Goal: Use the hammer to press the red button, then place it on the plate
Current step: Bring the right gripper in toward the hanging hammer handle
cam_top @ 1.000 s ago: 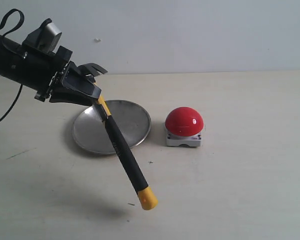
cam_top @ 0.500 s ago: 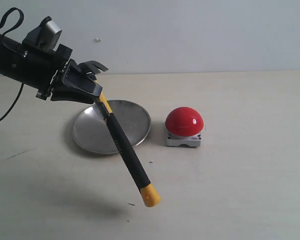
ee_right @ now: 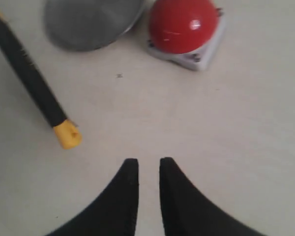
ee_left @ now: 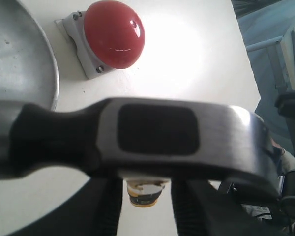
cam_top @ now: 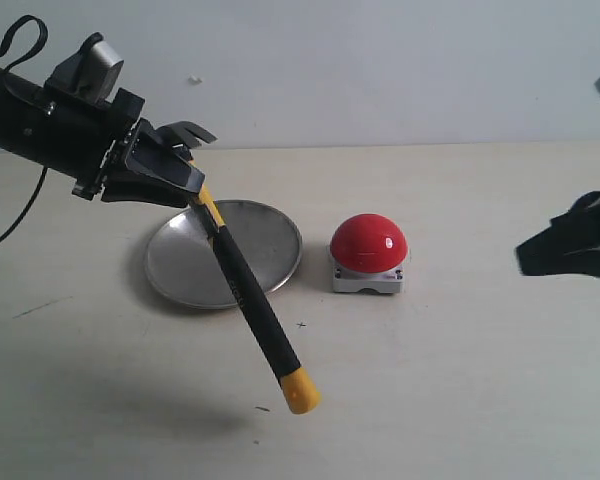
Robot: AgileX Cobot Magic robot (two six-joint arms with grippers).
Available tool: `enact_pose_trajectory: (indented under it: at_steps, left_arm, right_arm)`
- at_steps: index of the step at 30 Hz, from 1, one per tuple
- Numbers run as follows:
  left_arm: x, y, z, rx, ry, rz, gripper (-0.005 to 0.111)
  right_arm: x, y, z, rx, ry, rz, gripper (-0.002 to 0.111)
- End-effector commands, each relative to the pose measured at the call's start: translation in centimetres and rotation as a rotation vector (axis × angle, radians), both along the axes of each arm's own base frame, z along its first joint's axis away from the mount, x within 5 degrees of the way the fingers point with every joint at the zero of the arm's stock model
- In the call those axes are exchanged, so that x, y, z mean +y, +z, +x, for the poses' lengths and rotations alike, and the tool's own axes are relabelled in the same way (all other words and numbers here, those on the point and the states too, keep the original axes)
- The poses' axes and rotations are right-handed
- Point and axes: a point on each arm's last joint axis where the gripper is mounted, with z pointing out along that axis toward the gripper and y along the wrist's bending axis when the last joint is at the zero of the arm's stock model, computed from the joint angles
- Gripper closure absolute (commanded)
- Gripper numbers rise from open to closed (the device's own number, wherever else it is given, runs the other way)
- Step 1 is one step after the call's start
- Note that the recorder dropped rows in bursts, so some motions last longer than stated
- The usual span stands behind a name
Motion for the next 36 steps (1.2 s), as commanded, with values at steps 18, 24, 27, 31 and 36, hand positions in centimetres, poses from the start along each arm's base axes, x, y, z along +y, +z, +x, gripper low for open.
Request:
enact_pose_trajectory:
  at_steps: [18,24,27,31,36]
  left_arm:
    - [-0.3,1.0,0.0,-0.001,0.022,-0.071,0.107]
    - [-0.3,1.0,0.0,-0.005,0.019,-0.067,0.107]
    - [-0.3,1.0,0.0,-0.004,0.02,-0.069,0.107]
    - [-0.3,1.0,0.0,-0.005,0.019,-0.067,0.107]
    - [-0.3,1.0,0.0,-0.004,0.02,-0.069,0.107]
  right_arm:
    - [10.8,-6.4,4.5,-0.072,0.401,0.237,0.044]
    - [12.3,-7.6,4.9,-0.15,0.451,0.127,0.043]
    - [13.4,-8.0,4.9,-0.168,0.481,0.085,0.037]
    - [14.4,-8.4,5.0,-0.211,0.486,-0.01,0.037]
    - [15.1,-8.5,4.9,-0.23,0.468,-0.049,0.037]
